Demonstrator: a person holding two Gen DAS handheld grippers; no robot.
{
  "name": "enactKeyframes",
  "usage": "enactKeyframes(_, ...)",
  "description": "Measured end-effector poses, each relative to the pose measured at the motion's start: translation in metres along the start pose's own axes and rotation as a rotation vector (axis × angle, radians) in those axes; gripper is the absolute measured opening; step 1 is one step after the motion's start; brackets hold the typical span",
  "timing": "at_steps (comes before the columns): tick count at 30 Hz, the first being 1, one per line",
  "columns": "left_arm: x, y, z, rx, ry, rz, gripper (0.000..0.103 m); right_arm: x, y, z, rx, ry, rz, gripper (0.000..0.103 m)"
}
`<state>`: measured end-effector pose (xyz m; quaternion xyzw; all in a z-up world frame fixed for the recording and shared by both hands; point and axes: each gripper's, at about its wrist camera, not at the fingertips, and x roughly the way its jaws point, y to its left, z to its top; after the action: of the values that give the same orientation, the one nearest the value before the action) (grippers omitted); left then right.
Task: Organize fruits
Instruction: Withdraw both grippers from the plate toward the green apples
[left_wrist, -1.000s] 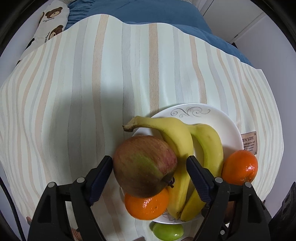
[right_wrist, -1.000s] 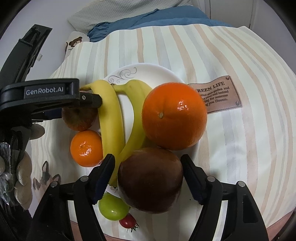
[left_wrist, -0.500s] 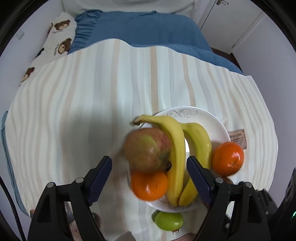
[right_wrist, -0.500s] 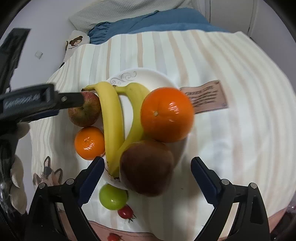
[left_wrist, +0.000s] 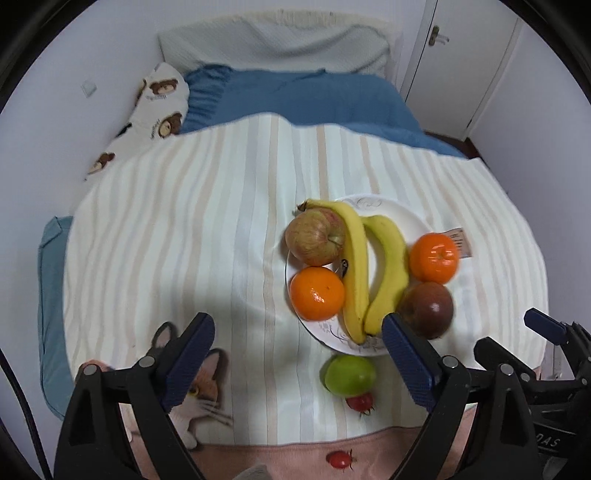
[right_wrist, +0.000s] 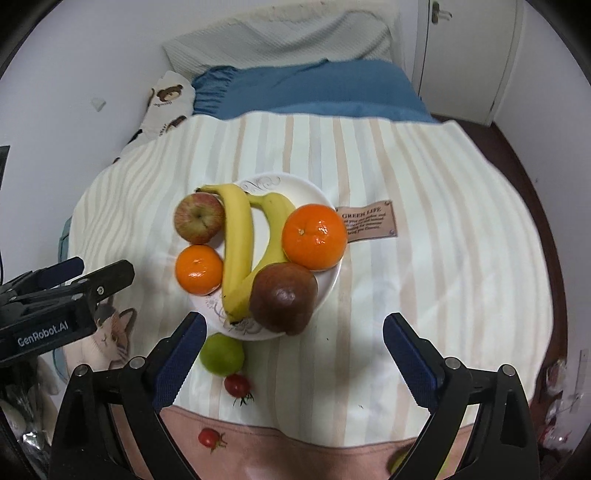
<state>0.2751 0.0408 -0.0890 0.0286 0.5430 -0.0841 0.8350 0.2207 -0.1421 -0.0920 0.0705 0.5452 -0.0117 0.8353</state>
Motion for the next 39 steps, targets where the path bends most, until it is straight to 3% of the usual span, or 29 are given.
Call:
enactKeyframes(10,-0.085,-0.014,-0.034,0.010,-0.141,0.008,0.093,-0.082,0.007,-0.027,-0.032,-0.121,0.004,0.099)
enactKeyframes(17,-0.126,-0.024,-0.056,0.018,-0.194,0.015,0.093,-0.140,0.011,-0.043,-0.065,-0.217,-0.010,0.099)
enactKeyframes(29,-0.161,-0.030,-0.082,0.003,-0.219,0.000,0.093,-0.197,0.014,-0.063,-0.072,-0.288,-0.004,0.099)
enactKeyframes(39,-0.166,-0.035,-0.087,-0.002,-0.219,0.005,0.093,-0.200,0.011,-0.068,-0.060,-0.282,0.024,0.100)
